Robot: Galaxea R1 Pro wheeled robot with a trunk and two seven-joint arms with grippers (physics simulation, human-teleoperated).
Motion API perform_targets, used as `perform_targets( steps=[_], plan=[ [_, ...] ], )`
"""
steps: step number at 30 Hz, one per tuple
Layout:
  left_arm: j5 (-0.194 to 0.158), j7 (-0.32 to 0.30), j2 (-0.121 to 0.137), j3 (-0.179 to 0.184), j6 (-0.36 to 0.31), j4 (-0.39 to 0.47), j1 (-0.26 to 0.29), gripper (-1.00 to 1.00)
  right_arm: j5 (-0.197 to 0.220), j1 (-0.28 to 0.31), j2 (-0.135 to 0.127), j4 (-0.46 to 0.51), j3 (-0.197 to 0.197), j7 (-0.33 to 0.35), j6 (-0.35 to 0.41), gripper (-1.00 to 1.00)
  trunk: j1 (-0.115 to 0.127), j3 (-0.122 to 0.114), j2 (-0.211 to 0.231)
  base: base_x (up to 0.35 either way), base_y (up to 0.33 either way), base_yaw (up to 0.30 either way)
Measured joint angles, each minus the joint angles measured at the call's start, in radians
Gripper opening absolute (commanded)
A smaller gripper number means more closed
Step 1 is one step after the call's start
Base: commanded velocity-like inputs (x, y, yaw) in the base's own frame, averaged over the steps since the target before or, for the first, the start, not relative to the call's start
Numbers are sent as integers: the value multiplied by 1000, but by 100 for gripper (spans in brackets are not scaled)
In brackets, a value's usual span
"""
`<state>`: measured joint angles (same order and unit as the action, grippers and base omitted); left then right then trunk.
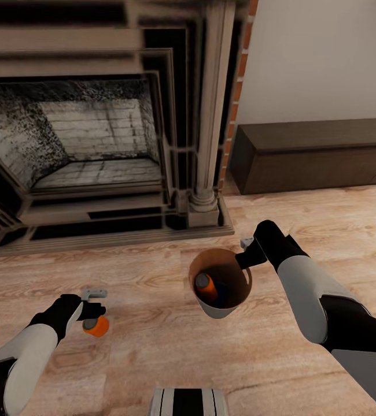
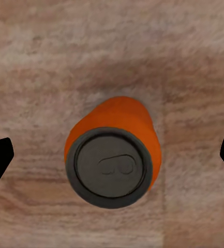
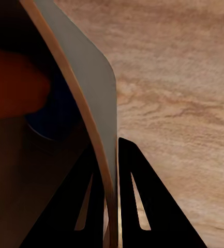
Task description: Put the three can of soda from the living room inside the tash can in the kitchen.
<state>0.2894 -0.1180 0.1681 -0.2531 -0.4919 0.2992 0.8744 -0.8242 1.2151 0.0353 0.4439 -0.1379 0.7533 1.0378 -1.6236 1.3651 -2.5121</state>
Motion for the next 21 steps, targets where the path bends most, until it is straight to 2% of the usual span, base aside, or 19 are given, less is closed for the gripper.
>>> perform_targets(
  steps=[3,9,21],
  plan=[
    [-1,0,-3,0,1,0,0,100,0,30,0,-3,-1,-1,-6,-100,0,0,0,0,0,0],
    [-1,0,-4,0,1,0,0,100,6,111,1,-84,0,1,3,-100,0,0,0,0,0,0],
    [1,-1,-6,0,-1,0,0,100,3,138,-7,-103,0,0,0,-100,-6,46,-3,0,0,0]
  ],
)
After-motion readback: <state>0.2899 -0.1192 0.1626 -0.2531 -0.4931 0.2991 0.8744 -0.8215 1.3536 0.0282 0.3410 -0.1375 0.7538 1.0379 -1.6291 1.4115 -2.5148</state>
